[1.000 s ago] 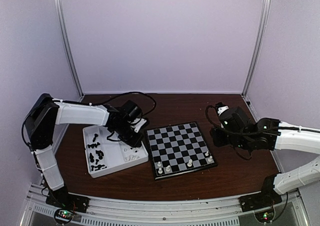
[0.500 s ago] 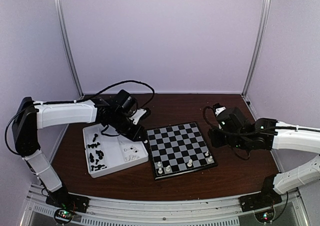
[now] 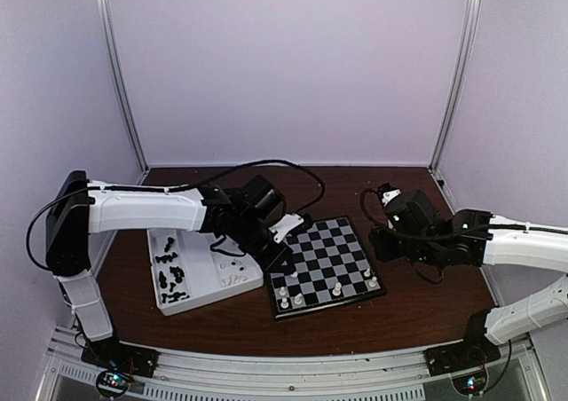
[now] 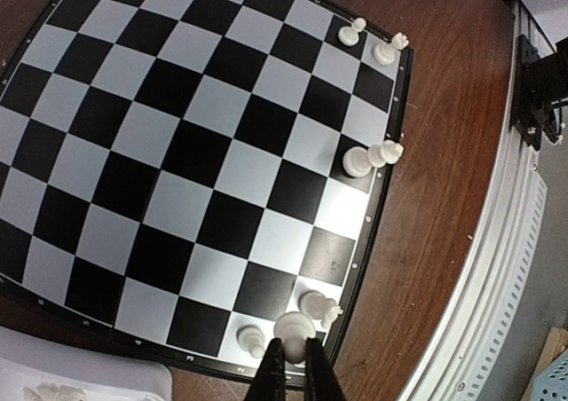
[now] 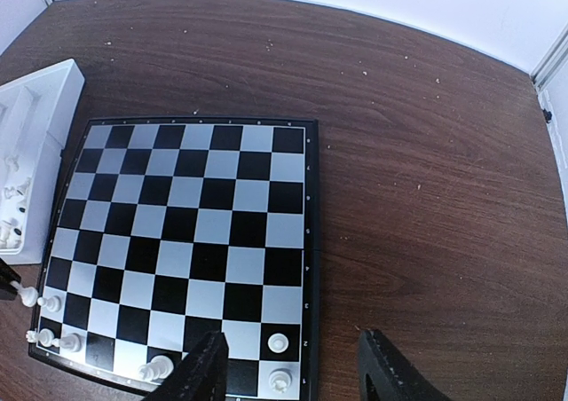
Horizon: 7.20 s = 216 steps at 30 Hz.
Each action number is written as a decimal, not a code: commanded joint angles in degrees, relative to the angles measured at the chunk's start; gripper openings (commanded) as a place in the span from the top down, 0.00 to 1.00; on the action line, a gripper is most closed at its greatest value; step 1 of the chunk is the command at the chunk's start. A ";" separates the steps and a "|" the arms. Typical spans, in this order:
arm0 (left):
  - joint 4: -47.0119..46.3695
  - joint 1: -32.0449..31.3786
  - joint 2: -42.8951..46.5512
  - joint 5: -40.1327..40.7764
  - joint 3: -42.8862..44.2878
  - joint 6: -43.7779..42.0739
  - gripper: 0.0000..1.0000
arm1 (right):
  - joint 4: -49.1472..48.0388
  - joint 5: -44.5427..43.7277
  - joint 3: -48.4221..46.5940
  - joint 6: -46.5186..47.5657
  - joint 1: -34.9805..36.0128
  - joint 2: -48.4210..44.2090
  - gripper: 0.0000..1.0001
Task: Set up the chess pieces on the board
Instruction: Place the chess piece on the chessboard, then pick up the chess piece from the storage box, then adjust the chess piece.
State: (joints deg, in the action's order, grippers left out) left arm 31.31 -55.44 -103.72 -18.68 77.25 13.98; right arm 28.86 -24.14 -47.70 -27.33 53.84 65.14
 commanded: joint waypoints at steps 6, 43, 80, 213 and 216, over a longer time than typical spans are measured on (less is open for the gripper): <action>-0.39 -2.09 -4.90 0.04 3.08 -2.92 0.97 | -0.23 -0.55 0.60 -0.48 -0.36 -1.67 0.48; 1.65 -3.70 -10.18 6.23 4.26 -4.09 0.85 | -0.47 -0.49 1.55 -0.96 -0.63 -2.92 0.48; 4.36 -0.19 2.72 15.12 2.90 4.34 0.80 | -0.72 0.09 0.74 -0.33 -0.93 -2.49 0.48; -34.81 8.81 4.86 -10.81 -10.19 47.71 0.89 | -36.35 29.44 -2.24 -5.32 3.29 17.84 0.48; -35.42 8.81 4.64 -11.21 -10.44 48.40 0.89 | -36.21 29.16 -2.74 -4.84 3.33 18.50 0.49</action>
State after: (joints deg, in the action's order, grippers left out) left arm -0.36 -46.24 -98.21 -30.20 65.36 60.97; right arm -6.28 4.95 -49.98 -33.43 56.80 83.92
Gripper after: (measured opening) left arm 0.133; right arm 0.511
